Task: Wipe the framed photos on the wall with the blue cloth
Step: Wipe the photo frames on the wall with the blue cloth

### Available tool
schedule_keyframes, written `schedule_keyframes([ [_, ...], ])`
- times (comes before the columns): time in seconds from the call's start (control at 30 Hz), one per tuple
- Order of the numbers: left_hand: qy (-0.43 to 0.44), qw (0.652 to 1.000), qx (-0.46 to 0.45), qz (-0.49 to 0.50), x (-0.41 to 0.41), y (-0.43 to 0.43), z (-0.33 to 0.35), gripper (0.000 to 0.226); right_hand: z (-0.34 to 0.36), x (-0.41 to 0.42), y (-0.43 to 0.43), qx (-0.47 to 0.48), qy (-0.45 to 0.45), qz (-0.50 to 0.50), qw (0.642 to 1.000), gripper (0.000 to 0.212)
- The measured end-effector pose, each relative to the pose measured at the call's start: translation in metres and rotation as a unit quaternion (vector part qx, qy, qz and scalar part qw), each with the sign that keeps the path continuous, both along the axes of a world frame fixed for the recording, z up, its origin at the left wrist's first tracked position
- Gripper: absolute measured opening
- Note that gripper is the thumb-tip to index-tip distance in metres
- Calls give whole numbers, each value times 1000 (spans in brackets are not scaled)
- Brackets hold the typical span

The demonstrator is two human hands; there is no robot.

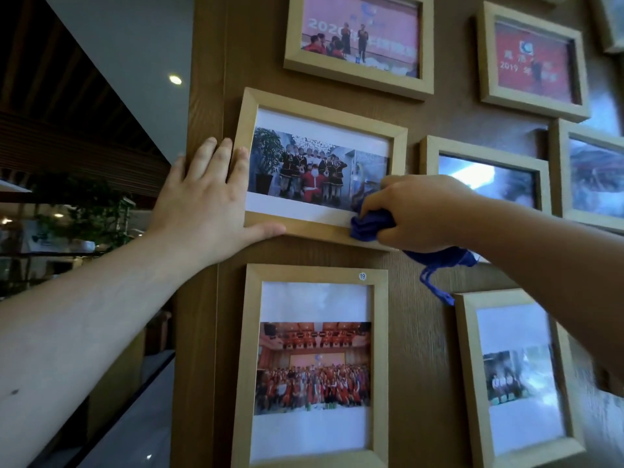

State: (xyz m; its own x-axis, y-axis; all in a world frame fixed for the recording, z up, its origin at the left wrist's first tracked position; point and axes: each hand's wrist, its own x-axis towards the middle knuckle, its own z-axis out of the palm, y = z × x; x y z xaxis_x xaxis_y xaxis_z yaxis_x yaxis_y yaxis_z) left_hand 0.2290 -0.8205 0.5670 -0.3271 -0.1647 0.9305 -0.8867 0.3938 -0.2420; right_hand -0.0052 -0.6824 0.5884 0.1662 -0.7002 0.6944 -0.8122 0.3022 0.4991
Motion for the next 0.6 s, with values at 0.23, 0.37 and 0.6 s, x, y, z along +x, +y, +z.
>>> schedule_keyframes([
  [0.23,-85,992,-61,-76,15,11,-45,93,-55,16,17,-79,27,86,993,49],
  [0.37,-157,986,-26,-54,20,13,-82,101,-92,44,6,-52,68,148,985,42],
  [0.6,-190,981,38,-11,24,2,-106,109,-124,75,-38,-8,66,167,984,43],
])
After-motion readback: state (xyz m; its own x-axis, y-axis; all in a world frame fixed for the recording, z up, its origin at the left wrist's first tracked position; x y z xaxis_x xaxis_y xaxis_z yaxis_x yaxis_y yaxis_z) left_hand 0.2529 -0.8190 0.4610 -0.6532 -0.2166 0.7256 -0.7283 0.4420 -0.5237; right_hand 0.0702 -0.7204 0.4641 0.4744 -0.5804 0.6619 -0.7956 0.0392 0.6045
